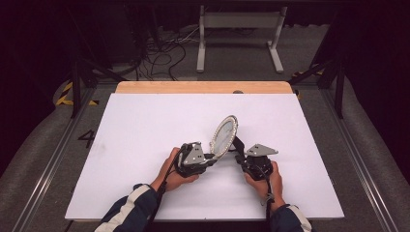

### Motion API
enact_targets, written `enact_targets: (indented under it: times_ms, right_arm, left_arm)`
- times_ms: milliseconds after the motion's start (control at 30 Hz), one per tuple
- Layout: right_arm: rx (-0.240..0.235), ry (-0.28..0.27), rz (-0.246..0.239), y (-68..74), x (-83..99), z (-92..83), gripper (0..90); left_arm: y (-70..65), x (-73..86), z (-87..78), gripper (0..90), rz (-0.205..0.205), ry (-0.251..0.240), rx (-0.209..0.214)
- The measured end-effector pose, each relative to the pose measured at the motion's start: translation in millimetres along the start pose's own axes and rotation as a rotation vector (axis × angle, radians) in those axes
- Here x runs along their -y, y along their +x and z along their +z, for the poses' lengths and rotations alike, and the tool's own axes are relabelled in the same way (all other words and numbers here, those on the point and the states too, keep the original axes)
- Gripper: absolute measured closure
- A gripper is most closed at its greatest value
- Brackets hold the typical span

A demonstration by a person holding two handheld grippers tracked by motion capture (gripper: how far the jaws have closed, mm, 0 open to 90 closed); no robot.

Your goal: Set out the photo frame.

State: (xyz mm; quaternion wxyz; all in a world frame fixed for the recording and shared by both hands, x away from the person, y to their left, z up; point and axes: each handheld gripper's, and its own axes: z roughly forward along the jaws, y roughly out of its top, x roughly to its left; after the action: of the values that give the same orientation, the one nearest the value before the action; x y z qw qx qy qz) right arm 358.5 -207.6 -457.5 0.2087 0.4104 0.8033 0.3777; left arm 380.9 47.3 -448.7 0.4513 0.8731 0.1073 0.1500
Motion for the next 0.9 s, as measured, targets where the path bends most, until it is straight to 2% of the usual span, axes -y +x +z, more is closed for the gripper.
enact_targets:
  times_ms: [167, 267, 500, 667, 833, 867, 900]
  right_arm:
    - [-0.011, -0.014, -0.017, 6.3, -1.4, -3.0, 89.4]
    - [-0.020, -0.031, -0.034, 12.9, -3.8, -5.9, 87.2]
    - [-0.057, -0.089, -0.047, 28.0, -10.6, -14.5, 74.1]
    - [-0.071, -0.114, -0.035, 33.6, -13.7, -18.3, 67.7]
    - [-0.076, -0.124, -0.034, 38.1, -16.3, -20.4, 62.9]
    - [-0.079, -0.127, -0.029, 38.6, -17.4, -20.5, 61.6]
    - [-0.082, -0.129, -0.024, 38.9, -17.9, -20.3, 60.2]
  left_arm:
    - [3.5, 2.2, -10.8, 75.4, -0.010, -0.006, -0.009]
    - [4.5, 3.8, -18.8, 74.3, 0.002, 0.002, -0.014]
    - [8.8, 10.1, -37.5, 69.1, 0.011, 0.015, -0.041]
    - [8.9, 17.8, -49.6, 61.7, 0.018, 0.047, -0.062]
    - [9.3, 25.0, -62.1, 50.7, 0.007, 0.048, -0.084]
    - [9.8, 31.1, -70.3, 45.7, -0.012, 0.045, -0.110]
    - [10.2, 33.6, -73.4, 45.5, -0.018, 0.045, -0.110]
